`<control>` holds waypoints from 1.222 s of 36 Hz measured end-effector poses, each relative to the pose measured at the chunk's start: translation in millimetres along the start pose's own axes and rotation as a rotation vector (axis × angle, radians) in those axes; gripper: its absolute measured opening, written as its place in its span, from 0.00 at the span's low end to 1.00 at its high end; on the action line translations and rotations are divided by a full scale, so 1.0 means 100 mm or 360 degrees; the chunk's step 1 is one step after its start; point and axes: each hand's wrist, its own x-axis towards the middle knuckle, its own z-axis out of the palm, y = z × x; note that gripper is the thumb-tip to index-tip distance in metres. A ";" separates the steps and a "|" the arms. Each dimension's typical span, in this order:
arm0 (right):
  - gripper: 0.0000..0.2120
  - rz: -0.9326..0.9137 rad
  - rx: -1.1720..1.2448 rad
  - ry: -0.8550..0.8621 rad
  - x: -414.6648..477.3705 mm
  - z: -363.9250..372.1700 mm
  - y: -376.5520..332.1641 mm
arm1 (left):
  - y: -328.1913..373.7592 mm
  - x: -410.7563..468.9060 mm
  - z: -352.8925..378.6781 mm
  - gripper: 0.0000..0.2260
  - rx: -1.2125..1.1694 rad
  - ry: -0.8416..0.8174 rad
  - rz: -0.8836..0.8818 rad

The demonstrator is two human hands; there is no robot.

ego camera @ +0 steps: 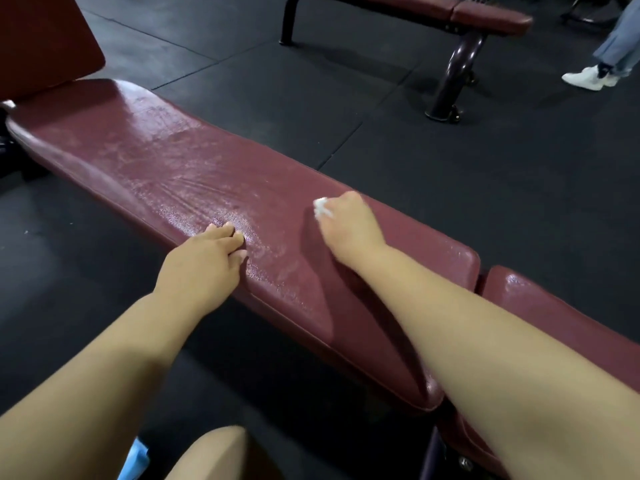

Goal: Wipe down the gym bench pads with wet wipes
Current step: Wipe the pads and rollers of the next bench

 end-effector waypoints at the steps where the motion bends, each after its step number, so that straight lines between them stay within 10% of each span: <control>1: 0.12 -0.0198 0.0035 -0.0098 -0.07 0.03 -0.15 | 0.00 -0.01 0.01 0.11 -0.0030 -0.0002 -0.0010; 7: 0.12 -0.0907 0.0274 -0.0337 -0.48 -0.13 -0.06 | 0.01 0.01 -0.04 0.15 -0.0069 -0.0135 -0.0052; 17: 0.13 0.0678 0.0225 0.0108 -0.56 -0.29 0.42 | 0.06 0.12 -0.24 0.20 0.0109 -0.0671 -0.0024; 28: 0.15 0.0113 0.0354 -0.0328 -1.03 -0.19 -0.38 | -0.05 0.21 -0.24 0.23 0.0208 -0.0841 0.0029; 38: 0.17 0.0977 0.0219 -0.0240 -1.18 -0.46 -0.24 | -0.14 0.35 -0.26 0.23 0.0242 -0.0989 0.0116; 44: 0.18 0.0735 0.0358 -0.0333 -1.11 -0.24 -0.72 | -0.12 0.38 -0.31 0.24 0.0243 -0.1044 0.0110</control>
